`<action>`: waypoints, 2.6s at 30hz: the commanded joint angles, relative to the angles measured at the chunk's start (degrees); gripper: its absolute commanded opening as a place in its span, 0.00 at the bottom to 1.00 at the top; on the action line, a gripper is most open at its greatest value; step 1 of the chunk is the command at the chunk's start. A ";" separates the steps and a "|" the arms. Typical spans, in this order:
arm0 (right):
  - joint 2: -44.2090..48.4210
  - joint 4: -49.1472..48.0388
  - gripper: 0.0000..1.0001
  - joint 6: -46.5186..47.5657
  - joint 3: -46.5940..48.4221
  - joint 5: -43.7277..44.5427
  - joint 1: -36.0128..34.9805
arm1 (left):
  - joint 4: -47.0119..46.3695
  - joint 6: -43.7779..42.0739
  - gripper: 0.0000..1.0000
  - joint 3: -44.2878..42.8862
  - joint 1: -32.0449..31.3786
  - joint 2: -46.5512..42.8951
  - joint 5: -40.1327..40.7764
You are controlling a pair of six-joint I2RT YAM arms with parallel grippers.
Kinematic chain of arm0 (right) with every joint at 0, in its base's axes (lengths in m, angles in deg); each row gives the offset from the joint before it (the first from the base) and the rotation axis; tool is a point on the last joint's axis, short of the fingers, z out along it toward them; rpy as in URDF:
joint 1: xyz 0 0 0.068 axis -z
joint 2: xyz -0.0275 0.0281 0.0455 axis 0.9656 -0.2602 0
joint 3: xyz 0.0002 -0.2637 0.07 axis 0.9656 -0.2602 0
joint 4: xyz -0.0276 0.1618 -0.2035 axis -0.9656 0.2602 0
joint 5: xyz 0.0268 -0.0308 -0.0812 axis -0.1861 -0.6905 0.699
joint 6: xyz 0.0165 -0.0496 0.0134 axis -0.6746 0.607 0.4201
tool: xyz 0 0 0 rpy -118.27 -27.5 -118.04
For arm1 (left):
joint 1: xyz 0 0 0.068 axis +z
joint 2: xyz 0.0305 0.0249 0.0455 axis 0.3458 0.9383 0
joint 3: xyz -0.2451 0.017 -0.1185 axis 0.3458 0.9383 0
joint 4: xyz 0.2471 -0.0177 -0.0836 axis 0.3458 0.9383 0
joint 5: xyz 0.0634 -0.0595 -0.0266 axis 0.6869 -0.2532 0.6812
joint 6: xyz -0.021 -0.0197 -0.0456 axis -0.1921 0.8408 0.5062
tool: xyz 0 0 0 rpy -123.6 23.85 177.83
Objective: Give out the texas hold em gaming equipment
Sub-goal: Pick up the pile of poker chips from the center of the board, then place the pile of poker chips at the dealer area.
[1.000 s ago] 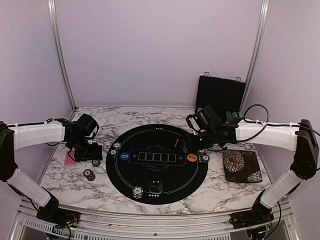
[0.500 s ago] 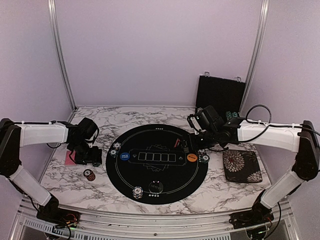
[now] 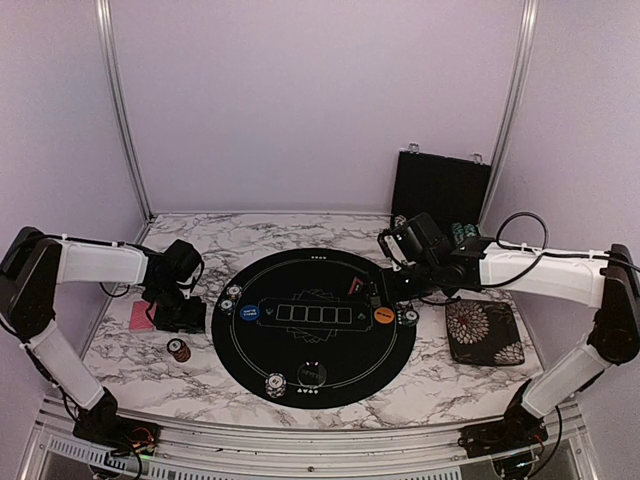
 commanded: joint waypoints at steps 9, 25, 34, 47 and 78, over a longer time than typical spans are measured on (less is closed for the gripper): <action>2.61 -0.07 0.98 -0.87 -1.12 1.37 -0.18 | -0.57 -2.11 0.60 -2.54 0.26 2.99 0.41; 1.28 -0.44 0.98 -0.80 -0.10 1.03 -0.18 | 1.51 -4.13 0.44 -2.78 0.08 0.78 1.61; 1.12 -0.40 0.98 -0.83 0.28 1.25 -0.21 | 2.82 -4.82 0.43 -4.15 -0.32 -0.79 2.14; 1.99 -0.75 0.98 -1.38 -1.02 1.48 -0.22 | 4.37 -4.02 0.43 -5.18 -2.21 -1.65 2.51; 3.48 -1.33 0.98 -1.94 -3.22 1.90 -0.15 | 7.82 1.32 0.43 -7.81 -14.32 -5.24 2.25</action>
